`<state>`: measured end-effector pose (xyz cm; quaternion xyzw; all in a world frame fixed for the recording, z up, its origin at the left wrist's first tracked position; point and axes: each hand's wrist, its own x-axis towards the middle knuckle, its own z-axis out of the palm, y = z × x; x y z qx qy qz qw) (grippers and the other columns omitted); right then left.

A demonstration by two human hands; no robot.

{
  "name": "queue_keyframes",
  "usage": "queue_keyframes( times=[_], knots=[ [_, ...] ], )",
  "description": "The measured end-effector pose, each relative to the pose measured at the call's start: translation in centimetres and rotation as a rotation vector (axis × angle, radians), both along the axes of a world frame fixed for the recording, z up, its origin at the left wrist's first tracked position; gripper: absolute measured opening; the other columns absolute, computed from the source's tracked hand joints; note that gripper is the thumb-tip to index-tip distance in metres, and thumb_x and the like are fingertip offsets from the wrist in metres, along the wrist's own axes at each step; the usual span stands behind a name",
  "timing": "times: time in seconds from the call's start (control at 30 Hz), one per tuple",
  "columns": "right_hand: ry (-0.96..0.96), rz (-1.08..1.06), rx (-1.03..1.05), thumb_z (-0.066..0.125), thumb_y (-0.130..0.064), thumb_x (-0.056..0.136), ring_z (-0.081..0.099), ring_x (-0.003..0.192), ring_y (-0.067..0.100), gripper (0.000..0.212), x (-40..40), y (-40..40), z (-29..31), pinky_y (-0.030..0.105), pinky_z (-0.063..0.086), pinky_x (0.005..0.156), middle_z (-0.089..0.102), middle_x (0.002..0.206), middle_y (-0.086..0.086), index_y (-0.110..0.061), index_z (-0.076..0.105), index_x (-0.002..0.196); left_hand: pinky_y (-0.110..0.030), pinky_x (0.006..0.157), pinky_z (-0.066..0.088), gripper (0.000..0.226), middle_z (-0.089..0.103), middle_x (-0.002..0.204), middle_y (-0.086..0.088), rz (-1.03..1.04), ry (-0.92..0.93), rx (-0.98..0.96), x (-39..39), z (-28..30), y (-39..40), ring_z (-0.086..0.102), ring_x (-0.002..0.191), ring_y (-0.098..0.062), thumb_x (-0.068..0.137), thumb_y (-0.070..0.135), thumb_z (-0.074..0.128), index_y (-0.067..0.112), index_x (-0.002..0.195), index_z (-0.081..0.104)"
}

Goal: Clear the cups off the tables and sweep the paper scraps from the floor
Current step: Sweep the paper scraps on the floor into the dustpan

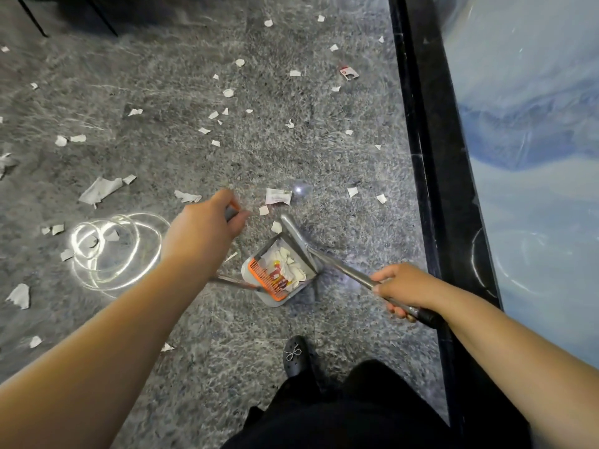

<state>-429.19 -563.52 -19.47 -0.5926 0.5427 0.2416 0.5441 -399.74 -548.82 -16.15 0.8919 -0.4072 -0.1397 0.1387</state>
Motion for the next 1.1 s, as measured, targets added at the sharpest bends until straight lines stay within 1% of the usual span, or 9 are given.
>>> queue_keyframes(
  times=[0.17,0.27,0.37,0.57,0.73,0.8,0.9,1.03,1.1],
  knots=[
    [-0.032,-0.048,-0.062,0.057,-0.011,0.093,0.052,0.037,0.014,0.038,3.1,-1.6,0.6,0.022,0.040,0.038,0.061,0.063,0.010,-0.015,0.053,0.131,-0.032,0.051,0.045,0.027,0.059,0.065,0.000,0.087,-0.033,-0.077,3.2,0.8,1.4,0.055,0.059,-0.026,0.089,0.054,0.059,0.028,0.088,0.054],
    [-0.047,-0.054,-0.099,0.058,-0.009,0.093,0.050,0.035,0.014,0.040,5.7,-3.9,0.6,0.022,0.039,0.037,0.059,0.061,0.010,-0.014,0.052,0.132,-0.029,0.051,0.036,0.024,0.058,0.065,0.000,0.144,-0.016,-0.088,5.3,0.9,1.5,0.051,0.058,-0.022,0.088,0.051,0.061,0.027,0.088,0.056],
    [-0.046,-0.062,-0.100,0.058,-0.007,0.093,0.048,0.030,0.014,0.040,8.9,-7.0,0.0,0.019,0.037,0.035,0.057,0.061,0.013,-0.012,0.050,0.132,-0.028,0.048,0.031,0.026,0.057,0.064,-0.002,0.159,-0.043,-0.047,7.3,0.7,0.6,0.051,0.058,-0.025,0.090,0.051,0.058,0.025,0.088,0.055],
    [-0.031,0.017,-0.113,0.057,-0.007,0.094,0.046,0.034,0.016,0.041,15.4,-13.8,-1.6,0.017,0.035,0.034,0.054,0.062,0.013,-0.012,0.049,0.134,-0.033,0.050,0.036,0.031,0.060,0.068,-0.010,0.175,-0.106,0.077,10.9,0.1,-3.7,0.055,0.063,-0.032,0.092,0.050,0.055,0.019,0.095,0.055],
    [0.006,0.216,-0.134,0.053,-0.006,0.096,0.048,0.041,0.018,0.040,21.8,-19.2,-2.3,0.019,0.035,0.034,0.054,0.064,0.014,-0.007,0.047,0.135,-0.040,0.056,0.050,0.029,0.063,0.073,-0.010,0.202,-0.082,0.105,14.2,-0.1,-7.8,0.059,0.067,-0.033,0.091,0.051,0.057,0.022,0.094,0.056],
    [0.046,0.358,-0.134,0.050,-0.008,0.097,0.050,0.047,0.020,0.034,24.2,-20.7,-2.5,0.024,0.038,0.041,0.055,0.063,0.013,0.000,0.049,0.130,-0.043,0.059,0.053,0.029,0.063,0.075,-0.008,0.204,-0.069,0.118,15.4,-0.1,-9.0,0.059,0.068,-0.033,0.091,0.052,0.056,0.023,0.092,0.055],
    [0.119,0.522,-0.113,0.045,-0.007,0.096,0.051,0.057,0.024,0.031,26.6,-22.0,-2.8,0.029,0.039,0.051,0.056,0.061,0.012,0.006,0.055,0.122,-0.039,0.054,0.051,0.032,0.062,0.073,-0.007,0.207,-0.069,0.154,16.7,-0.1,-10.4,0.058,0.064,-0.031,0.090,0.054,0.052,0.023,0.092,0.054],
    [0.136,0.580,-0.024,0.047,-0.004,0.094,0.045,0.040,0.019,0.031,28.2,-22.6,-2.9,0.019,0.036,0.040,0.050,0.053,0.011,0.007,0.053,0.122,-0.034,0.049,0.049,0.032,0.061,0.070,-0.003,0.250,-0.066,0.193,18.0,-0.1,-11.2,0.057,0.060,-0.027,0.088,0.059,0.050,0.027,0.090,0.053],
    [0.132,0.665,0.001,0.048,-0.005,0.095,0.046,0.040,0.018,0.028,28.5,-22.5,-3.0,0.018,0.036,0.038,0.050,0.052,0.010,0.009,0.055,0.118,-0.034,0.049,0.050,0.031,0.062,0.071,-0.002,0.256,-0.067,0.209,18.6,-0.1,-11.4,0.057,0.059,-0.026,0.089,0.059,0.050,0.028,0.092,0.053]
  ],
)
